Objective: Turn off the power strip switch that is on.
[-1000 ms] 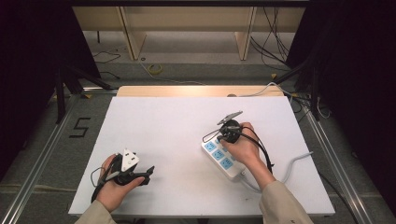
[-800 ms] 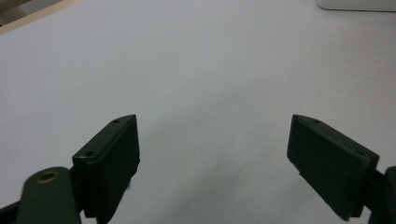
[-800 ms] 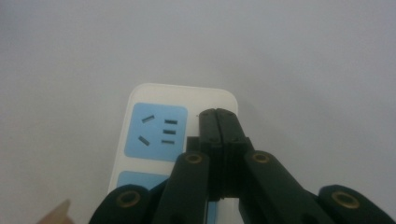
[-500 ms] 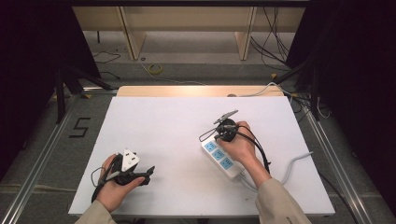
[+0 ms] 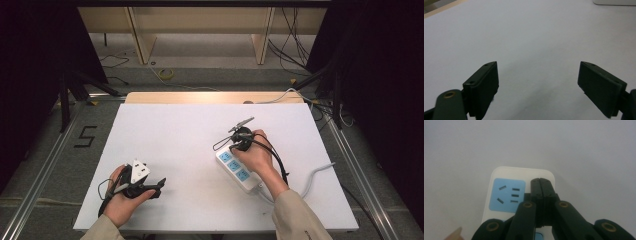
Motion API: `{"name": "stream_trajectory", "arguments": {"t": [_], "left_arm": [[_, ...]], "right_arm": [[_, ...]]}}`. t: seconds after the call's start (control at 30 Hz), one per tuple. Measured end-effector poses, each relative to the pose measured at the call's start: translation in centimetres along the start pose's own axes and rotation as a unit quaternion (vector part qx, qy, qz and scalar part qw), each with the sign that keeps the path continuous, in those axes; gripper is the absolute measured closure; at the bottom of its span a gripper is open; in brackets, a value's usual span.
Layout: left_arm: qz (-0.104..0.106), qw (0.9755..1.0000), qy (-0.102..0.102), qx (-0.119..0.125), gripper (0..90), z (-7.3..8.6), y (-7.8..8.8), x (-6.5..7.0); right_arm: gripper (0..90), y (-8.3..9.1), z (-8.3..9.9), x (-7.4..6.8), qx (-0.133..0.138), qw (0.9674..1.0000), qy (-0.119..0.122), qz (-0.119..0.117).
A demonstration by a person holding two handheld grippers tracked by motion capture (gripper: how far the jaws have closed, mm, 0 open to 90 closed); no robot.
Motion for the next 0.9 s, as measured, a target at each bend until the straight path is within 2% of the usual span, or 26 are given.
{"name": "stream_trajectory", "arguments": {"t": [0.37,0.9], "left_arm": [[0.000,1.0000,-0.001,0.000,16.8,-0.03,0.02,0.06],[0.001,1.0000,-0.001,0.000,16.8,-0.05,-0.02,0.10]], "right_arm": [[90.0,-0.04,-0.14,0.00,-0.006,0.9999,-0.009,0.001],[90.0,-0.11,-0.45,-0.06,-0.018,0.9998,-0.008,0.003]]}}
Point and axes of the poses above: each handheld gripper's, and its own axes: y roughly backward along the jaws, z roughly out of its underside, x roughly to its right, the point moved 1 cm from there along -y, roughly forward along the jaws, and after that the axes turned 5 degrees about -z, right-handed, at the moved point
